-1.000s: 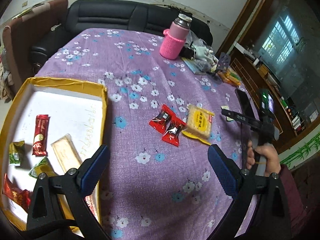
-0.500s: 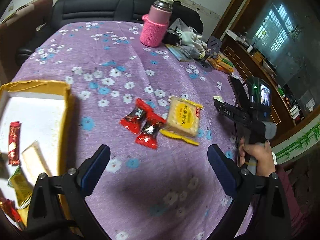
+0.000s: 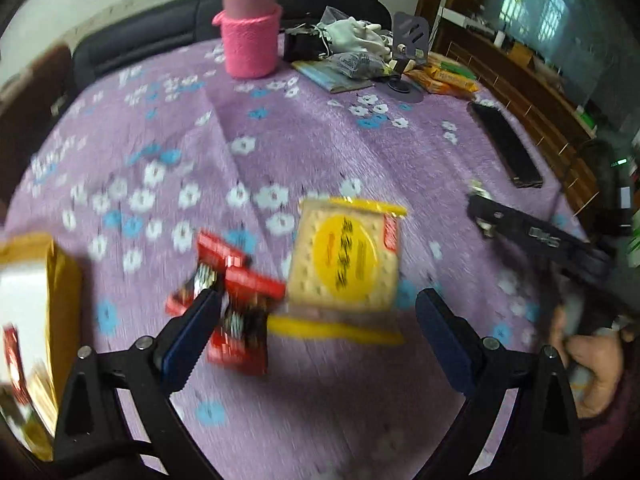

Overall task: Organize snacks
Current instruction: 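Grasp the small white packet with the right gripper while the left grasps the yellow cracker pack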

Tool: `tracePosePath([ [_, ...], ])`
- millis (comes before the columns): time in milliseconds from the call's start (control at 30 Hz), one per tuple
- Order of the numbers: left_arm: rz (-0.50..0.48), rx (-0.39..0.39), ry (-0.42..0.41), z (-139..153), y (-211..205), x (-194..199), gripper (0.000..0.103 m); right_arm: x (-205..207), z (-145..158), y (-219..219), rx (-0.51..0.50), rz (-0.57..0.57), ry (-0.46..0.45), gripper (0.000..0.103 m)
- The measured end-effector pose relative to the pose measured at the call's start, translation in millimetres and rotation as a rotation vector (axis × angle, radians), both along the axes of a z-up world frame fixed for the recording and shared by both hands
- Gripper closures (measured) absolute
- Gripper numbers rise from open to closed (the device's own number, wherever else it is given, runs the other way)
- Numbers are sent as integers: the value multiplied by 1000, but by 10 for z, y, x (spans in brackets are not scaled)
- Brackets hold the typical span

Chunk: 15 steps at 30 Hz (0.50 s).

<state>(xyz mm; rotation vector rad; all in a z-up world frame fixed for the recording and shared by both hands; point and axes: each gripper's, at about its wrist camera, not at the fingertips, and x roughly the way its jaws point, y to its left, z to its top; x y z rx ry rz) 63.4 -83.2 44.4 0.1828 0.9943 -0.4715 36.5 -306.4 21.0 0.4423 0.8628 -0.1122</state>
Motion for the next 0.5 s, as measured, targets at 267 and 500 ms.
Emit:
tracePosePath([
  [267,-69,77,-22,-163,-329,227,5,8,5,33,-20,35,-4,83],
  [500,-117,120,-24,-322,-429,188,24,-6,35,48,-26,42,-19,83],
])
